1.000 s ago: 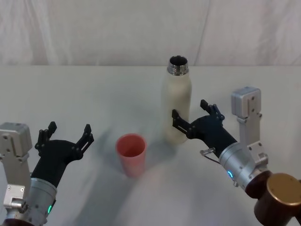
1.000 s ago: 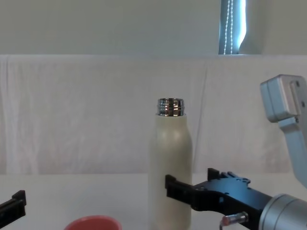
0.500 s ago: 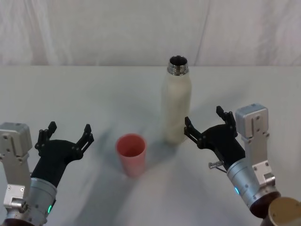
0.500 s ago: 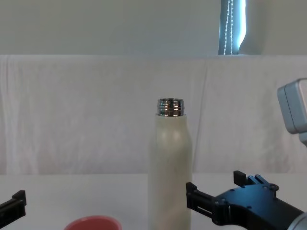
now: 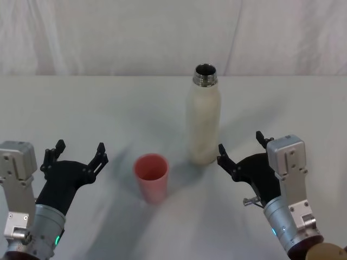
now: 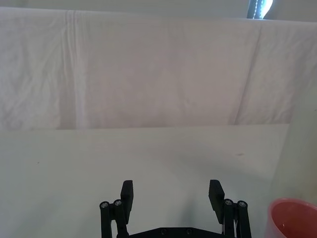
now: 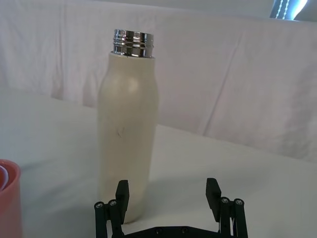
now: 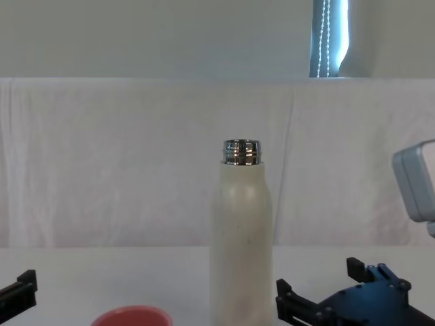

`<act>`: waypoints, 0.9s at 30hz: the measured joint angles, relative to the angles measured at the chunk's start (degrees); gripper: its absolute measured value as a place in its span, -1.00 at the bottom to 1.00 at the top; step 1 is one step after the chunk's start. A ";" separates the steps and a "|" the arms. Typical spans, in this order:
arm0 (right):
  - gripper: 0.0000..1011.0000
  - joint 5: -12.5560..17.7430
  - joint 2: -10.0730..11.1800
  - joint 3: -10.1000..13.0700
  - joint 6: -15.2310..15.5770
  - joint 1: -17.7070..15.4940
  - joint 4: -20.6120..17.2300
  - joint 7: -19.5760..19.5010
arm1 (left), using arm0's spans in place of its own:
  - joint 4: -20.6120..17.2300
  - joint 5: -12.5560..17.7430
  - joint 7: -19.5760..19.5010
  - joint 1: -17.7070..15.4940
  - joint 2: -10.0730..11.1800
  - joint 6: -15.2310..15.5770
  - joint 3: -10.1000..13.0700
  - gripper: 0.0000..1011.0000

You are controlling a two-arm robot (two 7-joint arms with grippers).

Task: Grasp the thermos with one hand and pour water into the cup lid.

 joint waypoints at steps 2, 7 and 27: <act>0.98 -0.32 -0.07 0.23 -0.19 -0.38 -0.22 -0.06 | 0.00 0.00 0.00 0.00 0.00 0.00 0.00 0.98; 0.98 -0.86 -0.28 1.32 -0.67 -1.72 -0.96 0.02 | 0.00 0.00 0.00 0.00 0.00 0.00 0.00 0.98; 0.98 -0.62 -1.20 5.66 -1.20 -3.39 -0.84 1.66 | 0.00 0.00 0.00 0.00 0.00 0.00 0.00 0.98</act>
